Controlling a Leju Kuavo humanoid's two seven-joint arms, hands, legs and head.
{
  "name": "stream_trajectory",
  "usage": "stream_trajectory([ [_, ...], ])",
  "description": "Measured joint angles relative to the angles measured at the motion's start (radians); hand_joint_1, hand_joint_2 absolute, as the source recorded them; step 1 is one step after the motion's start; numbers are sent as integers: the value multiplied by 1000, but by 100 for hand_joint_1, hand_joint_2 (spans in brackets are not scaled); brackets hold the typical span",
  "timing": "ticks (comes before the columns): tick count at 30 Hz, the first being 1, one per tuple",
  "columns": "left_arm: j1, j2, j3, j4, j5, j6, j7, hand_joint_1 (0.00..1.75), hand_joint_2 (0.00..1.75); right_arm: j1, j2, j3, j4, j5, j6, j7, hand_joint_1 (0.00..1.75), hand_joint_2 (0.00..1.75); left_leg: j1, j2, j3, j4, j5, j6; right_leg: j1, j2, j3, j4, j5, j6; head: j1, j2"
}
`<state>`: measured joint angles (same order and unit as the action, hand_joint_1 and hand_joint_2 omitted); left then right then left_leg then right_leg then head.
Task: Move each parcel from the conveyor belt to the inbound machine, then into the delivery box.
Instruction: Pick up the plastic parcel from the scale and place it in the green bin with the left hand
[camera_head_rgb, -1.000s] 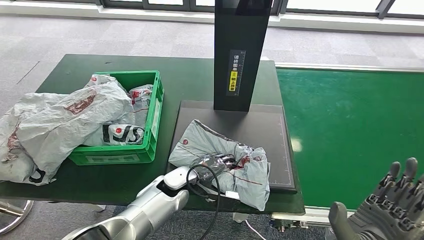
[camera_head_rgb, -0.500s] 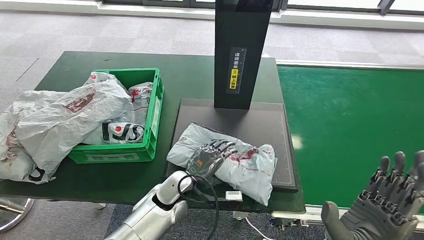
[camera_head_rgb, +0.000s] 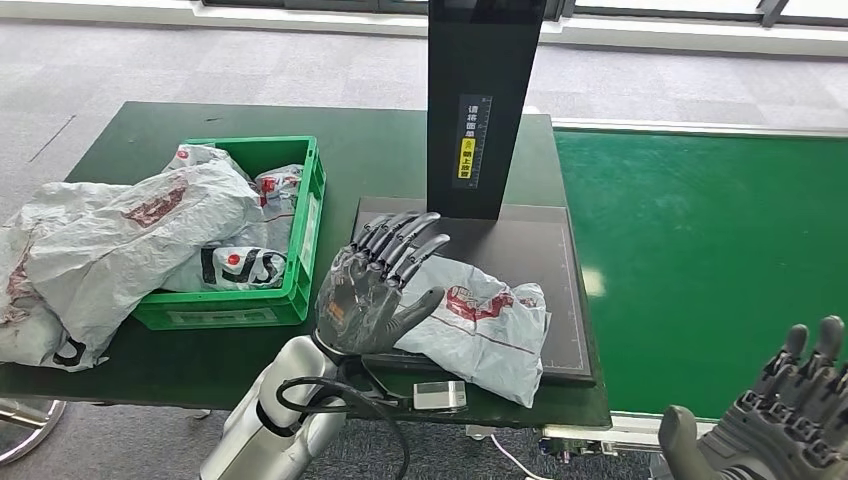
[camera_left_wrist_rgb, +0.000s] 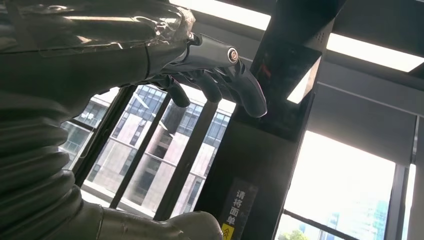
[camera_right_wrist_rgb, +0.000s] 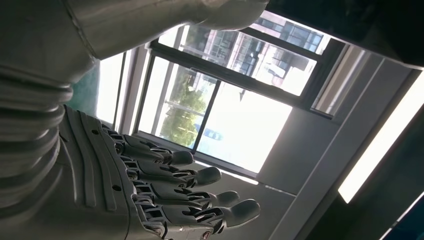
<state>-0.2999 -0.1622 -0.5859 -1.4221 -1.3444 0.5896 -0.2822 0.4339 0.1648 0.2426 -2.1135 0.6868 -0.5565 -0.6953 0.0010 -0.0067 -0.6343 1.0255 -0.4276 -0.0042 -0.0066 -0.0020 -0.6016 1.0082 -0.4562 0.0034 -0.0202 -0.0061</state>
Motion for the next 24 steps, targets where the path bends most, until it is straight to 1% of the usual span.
stream_trajectory([
  [4, 20, 17, 0, -22, -8, -2, 7, 175, 175, 6, -1, 0, 0, -15, 2, -3, 0, 175, 0, 0, 0, 0, -1, -1, 0, 0, 0, 0, -1, 0, 0, 0],
  [6, 23, 23, 0, -19, -8, -31, 7, 175, 175, 9, -1, 0, 0, -17, 2, -3, 0, 175, 0, 0, 0, 0, -1, 0, 0, 0, 0, 0, -1, 0, 0, 0],
  [7, 23, 25, 0, -13, -6, -62, 5, 162, 175, 12, -1, 0, 0, -18, 2, -3, 0, 175, 0, 0, 0, 0, -1, 0, 0, 0, 0, 0, -1, 0, 0, 0],
  [10, 15, 27, 0, 51, 23, -157, -14, 31, 175, 21, -9, 4, 0, -28, 1, -3, 0, 175, 0, 0, 1, 0, -1, 0, 0, 0, 0, 0, -1, 0, 0, 0],
  [11, 13, 27, 0, 81, 38, -175, -21, 0, 175, 23, -13, 7, 0, -32, 1, -3, 0, 175, 0, 1, 1, 0, -1, 0, 0, 1, 0, 0, -1, 0, 0, 0],
  [14, -3, 24, 0, 175, 95, -229, -53, 0, 175, 26, -27, 14, 0, -45, 0, -4, 0, 175, 0, 1, 1, 0, -1, -1, 0, 1, 0, 0, -1, 0, 0, 0],
  [17, -30, 12, 0, 309, 156, -279, -102, 0, 175, 27, -41, 19, 0, -54, -5, -4, 0, 175, 0, 1, 1, 0, -1, 0, 0, 1, 0, 0, -1, 0, 0, 0],
  [21, -66, -20, 0, 478, 192, -278, -138, 0, 175, 27, -54, 31, 1, -56, -21, -4, 0, 175, 0, 1, 1, 0, -1, 0, 0, 1, 0, 0, -1, 0, 0, 0],
  [24, -85, -44, 0, 555, 213, -278, -139, 0, 175, 27, -59, 39, 1, -50, -26, -3, 0, 175, 0, 1, 1, 0, -2, 0, 0, 1, 0, 0, -1, 0, 0, 0],
])
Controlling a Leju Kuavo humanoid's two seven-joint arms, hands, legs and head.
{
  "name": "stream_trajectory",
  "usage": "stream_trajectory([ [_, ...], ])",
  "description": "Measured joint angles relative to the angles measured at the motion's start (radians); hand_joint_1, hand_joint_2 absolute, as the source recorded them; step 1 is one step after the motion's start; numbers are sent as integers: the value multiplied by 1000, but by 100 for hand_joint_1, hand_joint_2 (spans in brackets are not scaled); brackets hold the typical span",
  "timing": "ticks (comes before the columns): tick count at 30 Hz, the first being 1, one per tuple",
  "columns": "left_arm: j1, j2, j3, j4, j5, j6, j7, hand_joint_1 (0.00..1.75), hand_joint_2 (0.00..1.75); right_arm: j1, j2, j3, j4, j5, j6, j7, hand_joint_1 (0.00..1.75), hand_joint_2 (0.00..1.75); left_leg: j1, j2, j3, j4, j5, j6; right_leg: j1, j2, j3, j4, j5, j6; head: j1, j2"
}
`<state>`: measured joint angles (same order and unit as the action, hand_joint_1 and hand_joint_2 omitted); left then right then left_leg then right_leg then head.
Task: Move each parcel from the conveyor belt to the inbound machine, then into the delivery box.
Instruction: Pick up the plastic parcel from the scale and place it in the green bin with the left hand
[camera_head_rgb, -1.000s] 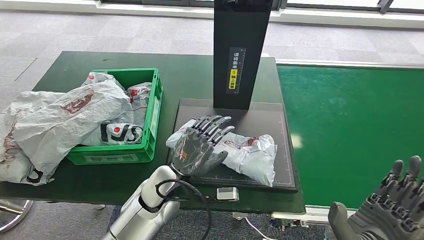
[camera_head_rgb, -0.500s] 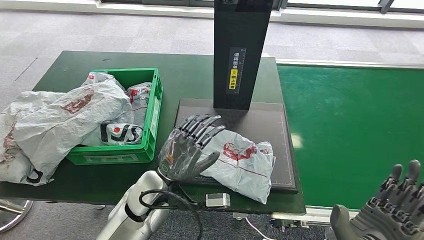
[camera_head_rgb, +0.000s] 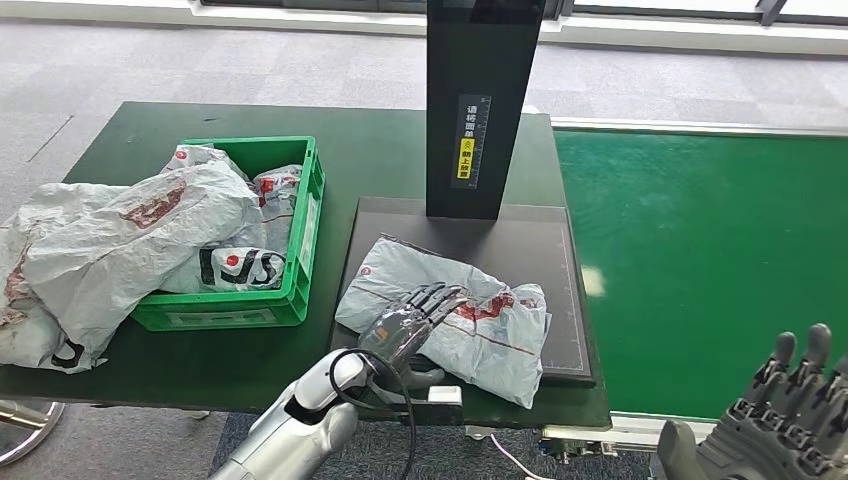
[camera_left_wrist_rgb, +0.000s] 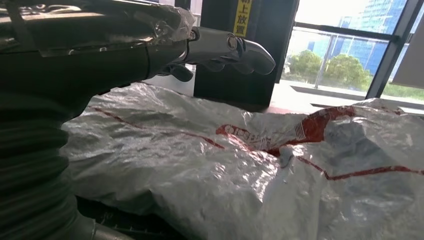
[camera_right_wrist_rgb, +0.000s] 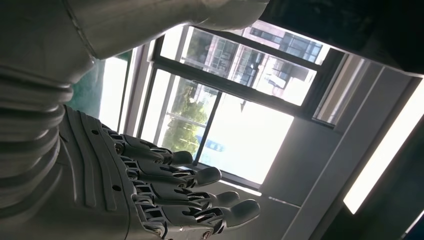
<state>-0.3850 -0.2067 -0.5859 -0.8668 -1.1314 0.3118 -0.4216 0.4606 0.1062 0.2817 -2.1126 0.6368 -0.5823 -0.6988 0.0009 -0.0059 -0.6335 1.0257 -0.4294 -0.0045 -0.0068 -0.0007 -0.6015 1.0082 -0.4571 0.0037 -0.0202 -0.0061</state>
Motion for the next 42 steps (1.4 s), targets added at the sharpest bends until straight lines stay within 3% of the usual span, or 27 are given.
stream_trajectory([
  [23, -35, -58, 0, 168, 30, -29, -15, 0, 175, -13, -6, 8, 0, 2, 24, 3, 0, 175, 0, 0, 0, 0, -1, -1, 0, 0, 0, 0, -1, -1, 0, 0],
  [27, -50, -79, 0, 207, 42, 4, -15, 175, 175, -18, -6, 8, 0, 10, 29, 0, 0, 175, 0, 0, 0, 0, -1, 0, 0, 0, 0, 0, -1, 0, 0, 0],
  [35, -74, -107, 28, 278, 70, 163, 3, 175, 175, -28, -6, 22, 0, 37, 24, 19, 0, 175, 0, 0, 0, 0, -1, -1, 0, 0, 0, 0, -1, -1, 0, 0],
  [42, -81, -119, 66, 312, 76, 184, -3, 175, 175, -48, -6, 27, 1, 41, 28, 26, 0, 175, 0, 0, 0, 0, -1, -1, 0, 0, 0, 0, -1, -1, 0, 0],
])
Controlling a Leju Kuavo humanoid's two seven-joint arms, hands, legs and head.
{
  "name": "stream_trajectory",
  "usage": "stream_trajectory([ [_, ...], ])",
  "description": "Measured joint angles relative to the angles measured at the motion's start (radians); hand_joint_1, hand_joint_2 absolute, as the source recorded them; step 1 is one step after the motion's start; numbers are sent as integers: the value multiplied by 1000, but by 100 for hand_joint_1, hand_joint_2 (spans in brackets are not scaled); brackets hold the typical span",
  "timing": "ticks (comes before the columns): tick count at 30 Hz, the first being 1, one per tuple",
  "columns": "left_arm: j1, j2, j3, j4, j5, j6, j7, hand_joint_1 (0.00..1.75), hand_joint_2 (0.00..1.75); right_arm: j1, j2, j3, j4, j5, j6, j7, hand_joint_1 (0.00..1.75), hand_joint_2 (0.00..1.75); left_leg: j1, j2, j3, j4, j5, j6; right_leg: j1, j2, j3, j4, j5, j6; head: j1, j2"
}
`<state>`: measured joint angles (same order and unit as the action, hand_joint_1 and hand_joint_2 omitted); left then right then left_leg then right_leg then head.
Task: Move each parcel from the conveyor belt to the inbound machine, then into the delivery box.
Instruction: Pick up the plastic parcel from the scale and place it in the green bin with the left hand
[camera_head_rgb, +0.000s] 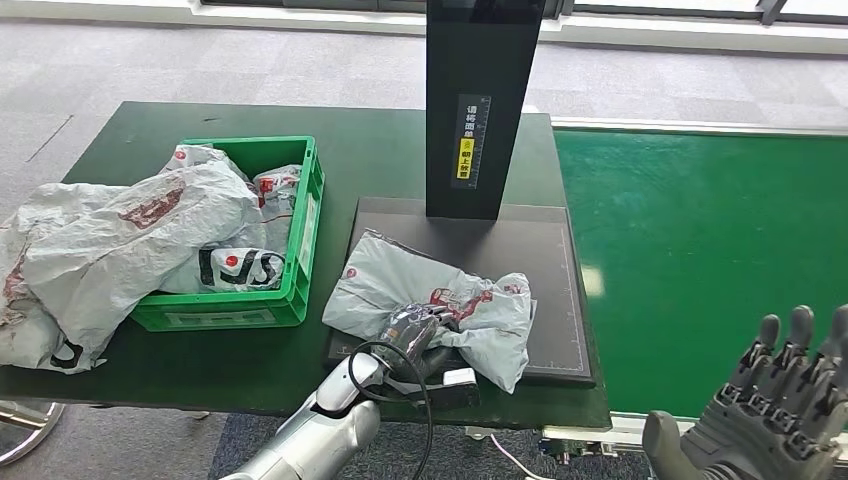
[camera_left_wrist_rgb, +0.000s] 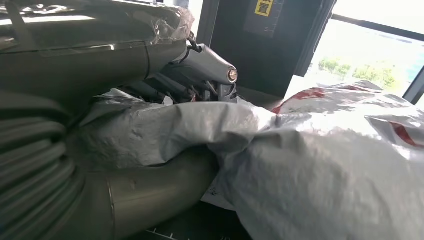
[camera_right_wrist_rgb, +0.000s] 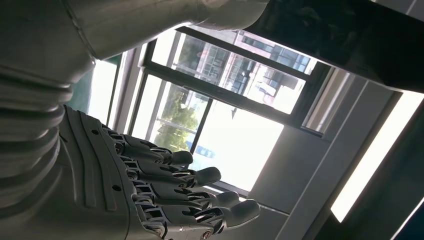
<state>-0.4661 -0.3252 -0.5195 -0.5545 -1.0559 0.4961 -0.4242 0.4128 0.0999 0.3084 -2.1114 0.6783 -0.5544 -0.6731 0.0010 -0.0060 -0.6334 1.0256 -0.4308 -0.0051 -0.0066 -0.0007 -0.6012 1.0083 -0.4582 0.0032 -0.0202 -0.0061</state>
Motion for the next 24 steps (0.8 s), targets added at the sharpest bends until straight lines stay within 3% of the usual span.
stream_trajectory([
  [15, -22, -17, 39, 39, 12, -3, -4, 175, 175, -34, 23, -1, 4, 30, 41, 13, 0, 175, 0, 0, 0, 0, 0, 0, 0, 0, 0, 0, 0, 0, 0, 0],
  [19, -23, -18, 56, 30, -20, 75, 1, 175, 175, -37, 40, -3, 4, 40, 46, 9, 0, 175, 0, 0, 0, 0, 0, 0, 0, 0, 0, 0, 0, 0, 0, 0],
  [22, -2, -7, 73, -77, -131, 176, 56, 175, 175, -38, 48, -4, 4, 50, 43, 13, 0, 175, 0, 0, 0, 0, 0, 0, 0, 0, 0, 1, 0, 0, 0, 0],
  [24, 41, 10, 97, -239, -204, 193, 99, 175, 175, -39, 50, -5, 4, 52, 37, 15, 0, 175, 0, 1, 0, 0, 0, 0, 0, 1, 0, 1, 0, 0, 0, 0],
])
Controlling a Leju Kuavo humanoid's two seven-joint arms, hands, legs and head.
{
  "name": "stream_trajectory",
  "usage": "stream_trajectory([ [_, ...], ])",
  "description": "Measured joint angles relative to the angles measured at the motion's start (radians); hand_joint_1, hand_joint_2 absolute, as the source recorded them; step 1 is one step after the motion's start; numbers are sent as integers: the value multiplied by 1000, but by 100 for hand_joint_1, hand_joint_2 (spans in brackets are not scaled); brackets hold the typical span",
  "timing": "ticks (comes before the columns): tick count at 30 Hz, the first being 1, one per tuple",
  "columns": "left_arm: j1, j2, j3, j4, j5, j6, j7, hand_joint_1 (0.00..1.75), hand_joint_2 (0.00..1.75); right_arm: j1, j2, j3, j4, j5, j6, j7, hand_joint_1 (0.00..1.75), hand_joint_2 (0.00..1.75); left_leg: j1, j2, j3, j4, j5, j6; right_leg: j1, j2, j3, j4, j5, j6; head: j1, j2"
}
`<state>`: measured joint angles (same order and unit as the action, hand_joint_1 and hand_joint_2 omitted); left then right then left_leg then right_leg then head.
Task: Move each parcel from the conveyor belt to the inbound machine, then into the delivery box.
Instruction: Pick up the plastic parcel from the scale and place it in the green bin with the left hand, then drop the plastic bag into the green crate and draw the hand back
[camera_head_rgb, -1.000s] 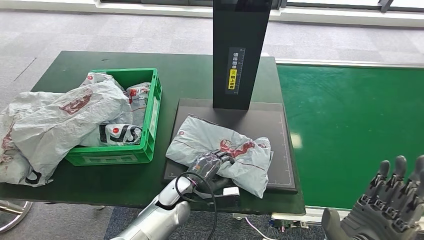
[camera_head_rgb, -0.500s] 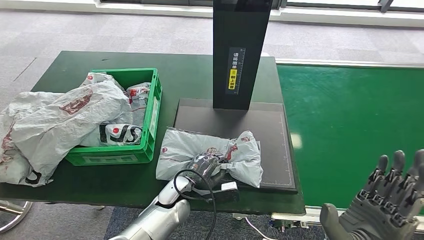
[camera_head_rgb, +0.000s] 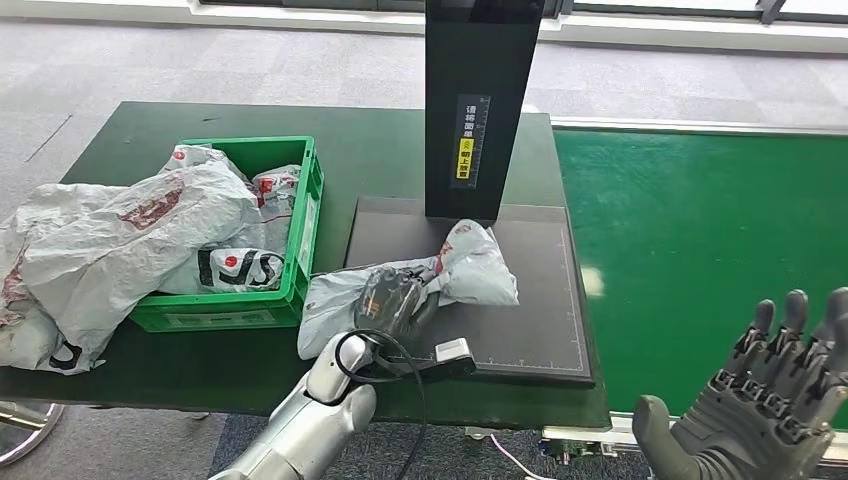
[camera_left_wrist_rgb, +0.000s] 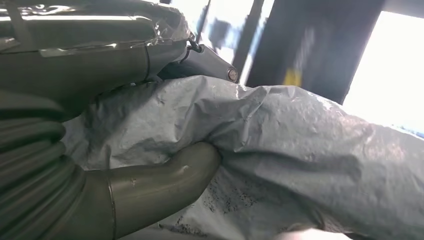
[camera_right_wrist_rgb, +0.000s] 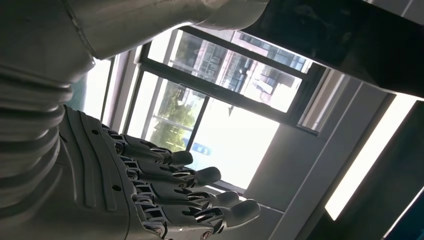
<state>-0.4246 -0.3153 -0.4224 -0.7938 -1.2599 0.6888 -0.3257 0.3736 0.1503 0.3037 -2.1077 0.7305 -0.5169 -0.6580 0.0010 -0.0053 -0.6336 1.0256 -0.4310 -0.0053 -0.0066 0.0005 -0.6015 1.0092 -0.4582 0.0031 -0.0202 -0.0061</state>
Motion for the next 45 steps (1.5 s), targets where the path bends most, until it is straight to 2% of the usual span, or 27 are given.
stream_trajectory([
  [2, 52, 22, 33, -209, -43, 4, 26, 175, 175, -1, 0, 0, 0, -4, -8, 1, 0, 175, 0, 1, 0, 0, 0, 0, 0, 2, -1, 0, 0, 0, 0, 0],
  [4, 85, 37, 85, -402, -9, 10, -18, 175, 175, -4, 0, -1, 1, -14, -18, -4, 0, 175, 0, 1, 0, 0, -1, -1, 0, 2, -1, 0, -1, -1, 0, 0],
  [6, 94, 40, 168, -549, 89, 12, -149, 175, 175, -7, 0, -1, 5, -26, -36, -14, 0, 175, 1, 1, 0, 0, -1, -1, 1, 2, -1, 0, -1, -1, 0, 0],
  [8, 74, 34, 274, -642, 160, 13, -284, 175, 175, -8, 0, -2, 9, -35, -57, -25, 0, 175, 1, 1, 0, 0, -1, -1, 1, 1, -2, 0, -2, -1, 0, 0],
  [10, 21, 34, 373, -681, 188, 13, -331, 175, 175, -6, 0, -2, 12, -39, -79, -32, 0, 175, 2, 0, 0, 0, 0, -2, 1, 0, -1, 1, -2, -2, 0, 0],
  [13, -79, 58, 472, -684, 229, 12, -299, 175, 175, 4, 0, -2, 13, -42, -99, -38, 0, 175, 2, 0, 0, 0, 1, -3, 2, 0, -1, 1, 0, -3, 0, 0],
  [16, -135, 77, 522, -681, 240, 12, -286, 175, 175, 12, 0, -2, 13, -43, -103, -40, 0, 175, 2, 1, 1, 0, 2, -3, 2, 0, -1, 1, 1, -4, 0, 0],
  [20, -163, 97, 544, -675, 254, 12, -248, 175, 175, 15, 0, -2, 14, -48, -110, -38, 0, 175, 2, 1, 1, 0, 2, -3, 1, 0, -1, 1, 1, -4, 0, 0],
  [24, -188, 149, 545, -640, 204, 11, -125, 175, 175, 31, -13, 0, 17, -76, -119, -37, 0, 175, 2, 1, 1, 0, 2, -3, 1, 1, -1, 1, 1, -4, 0, 0],
  [27, -195, 194, 550, -577, 156, 8, -74, 175, 175, 36, -34, 6, 24, -100, -121, -40, 0, 175, 2, 1, 1, 0, 1, -4, 1, 2, -1, 1, 0, -4, 0, 0],
  [30, -207, 243, 551, -434, 119, -27, 20, 175, 175, 36, -57, 16, 32, -116, -119, -41, 0, 175, 2, 1, 2, -1, 1, -4, 2, 1, -1, 1, 0, -5, 0, 0],
  [33, -223, 285, 555, -234, 97, -104, 104, 175, 175, 33, -75, 25, 39, -128, -90, -41, 0, 175, 2, 2, 2, -1, 2, -4, 2, 2, -1, 2, 1, -5, 0, 0],
  [38, -224, 325, 580, 48, 100, -130, 136, 175, 175, 13, -81, 26, 51, -130, -18, -41, 0, 175, 2, 5, 2, -1, 2, -5, 2, 5, -2, 2, 1, -6, 0, 0],
  [45, -232, 343, 592, 181, 86, -147, 148, 175, 175, 6, -81, 26, 58, -126, -7, -41, 0, 175, 2, 5, 2, -1, 1, -5, 2, 4, -2, 2, 0, -6, 0, 0],
])
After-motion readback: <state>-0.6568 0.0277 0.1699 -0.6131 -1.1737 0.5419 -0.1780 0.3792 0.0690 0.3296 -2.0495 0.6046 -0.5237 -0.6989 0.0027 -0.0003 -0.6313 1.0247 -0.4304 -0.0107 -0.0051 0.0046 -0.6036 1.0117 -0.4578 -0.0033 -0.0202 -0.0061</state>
